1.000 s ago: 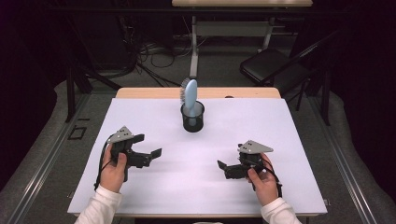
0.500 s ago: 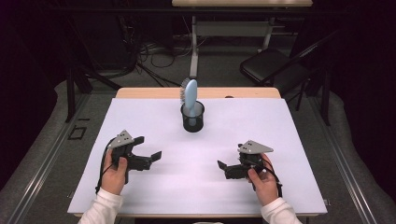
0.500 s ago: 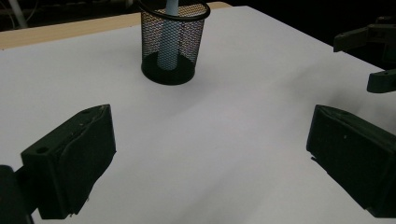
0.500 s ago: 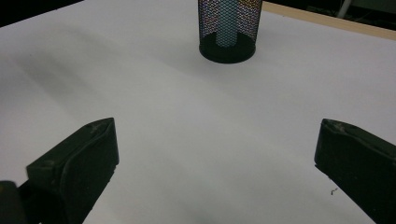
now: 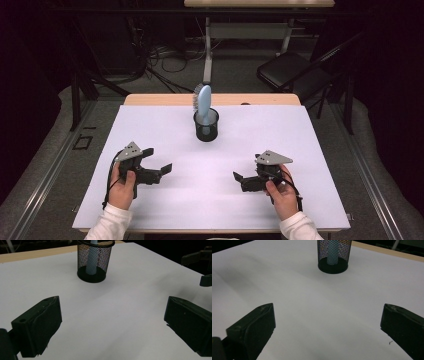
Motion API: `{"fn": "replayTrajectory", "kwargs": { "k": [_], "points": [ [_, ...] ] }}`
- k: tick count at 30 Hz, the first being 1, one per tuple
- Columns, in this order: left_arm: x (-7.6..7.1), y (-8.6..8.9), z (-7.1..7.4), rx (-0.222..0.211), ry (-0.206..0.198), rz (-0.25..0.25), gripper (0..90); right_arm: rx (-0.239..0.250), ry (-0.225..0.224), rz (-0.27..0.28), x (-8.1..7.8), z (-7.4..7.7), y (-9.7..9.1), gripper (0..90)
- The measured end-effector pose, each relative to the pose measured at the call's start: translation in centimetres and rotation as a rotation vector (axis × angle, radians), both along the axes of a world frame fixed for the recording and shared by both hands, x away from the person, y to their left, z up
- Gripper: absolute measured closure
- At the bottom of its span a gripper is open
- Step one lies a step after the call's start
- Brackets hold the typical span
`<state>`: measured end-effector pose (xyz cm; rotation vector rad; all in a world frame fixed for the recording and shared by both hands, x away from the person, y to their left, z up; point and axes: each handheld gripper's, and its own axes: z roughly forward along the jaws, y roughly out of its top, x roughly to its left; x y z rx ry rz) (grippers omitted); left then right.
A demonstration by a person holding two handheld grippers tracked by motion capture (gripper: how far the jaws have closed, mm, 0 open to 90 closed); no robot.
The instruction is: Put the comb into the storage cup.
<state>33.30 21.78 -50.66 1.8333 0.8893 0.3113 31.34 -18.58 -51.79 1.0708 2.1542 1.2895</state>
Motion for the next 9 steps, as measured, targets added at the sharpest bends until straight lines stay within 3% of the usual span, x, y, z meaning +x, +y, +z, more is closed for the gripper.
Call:
{"fn": "replayTrajectory", "kwargs": {
  "k": [9],
  "points": [
    [0.07, 0.14, -0.11, 0.0, 0.002, 0.008, 1.5, -0.009, -0.005, 0.0, 0.04, -0.07, 0.05, 0.0]
  ]
}}
